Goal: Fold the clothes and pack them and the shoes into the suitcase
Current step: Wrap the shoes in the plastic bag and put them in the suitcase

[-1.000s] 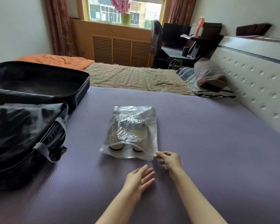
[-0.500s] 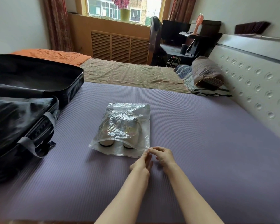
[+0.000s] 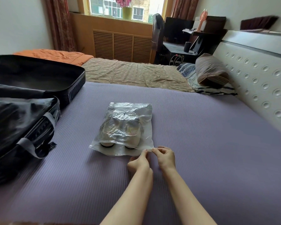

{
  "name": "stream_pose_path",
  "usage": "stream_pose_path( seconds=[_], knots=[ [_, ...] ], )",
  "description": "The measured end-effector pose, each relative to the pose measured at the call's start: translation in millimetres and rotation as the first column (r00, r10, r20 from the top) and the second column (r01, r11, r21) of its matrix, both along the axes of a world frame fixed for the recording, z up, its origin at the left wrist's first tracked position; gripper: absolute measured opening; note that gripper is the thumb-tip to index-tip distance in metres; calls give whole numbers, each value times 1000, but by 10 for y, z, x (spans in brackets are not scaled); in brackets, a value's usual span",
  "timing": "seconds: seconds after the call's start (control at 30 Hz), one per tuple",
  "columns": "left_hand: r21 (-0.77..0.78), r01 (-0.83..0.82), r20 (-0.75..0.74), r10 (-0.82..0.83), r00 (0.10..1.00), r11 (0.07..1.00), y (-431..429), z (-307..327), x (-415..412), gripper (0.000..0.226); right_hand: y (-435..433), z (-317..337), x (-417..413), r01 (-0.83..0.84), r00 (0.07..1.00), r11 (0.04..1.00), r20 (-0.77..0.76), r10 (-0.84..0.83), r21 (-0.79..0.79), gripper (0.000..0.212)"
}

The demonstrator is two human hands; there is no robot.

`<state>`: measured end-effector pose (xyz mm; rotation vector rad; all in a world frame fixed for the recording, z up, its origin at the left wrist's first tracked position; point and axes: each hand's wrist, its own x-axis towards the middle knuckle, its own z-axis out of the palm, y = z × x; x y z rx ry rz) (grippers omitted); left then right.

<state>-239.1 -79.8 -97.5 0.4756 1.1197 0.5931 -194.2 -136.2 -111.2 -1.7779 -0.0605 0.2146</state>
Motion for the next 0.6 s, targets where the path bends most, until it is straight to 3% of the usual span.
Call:
stream_pose_path(
  seconds=[0.2, 0.4, 0.6],
  knots=[
    [40, -21, -22, 22, 1000, 999, 216, -96, -52, 31, 87, -75, -19, 44, 999, 998, 31, -42, -42, 19],
    [40, -127, 125, 121, 985, 991, 505, -4, -122, 40, 38, -26, 36, 49, 998, 999, 37, -48, -20, 22],
    [53, -148, 89, 143, 986, 988, 787, -100, -308, 39, 29, -103, 81, 56, 998, 998, 43, -54, -40, 20]
  ],
)
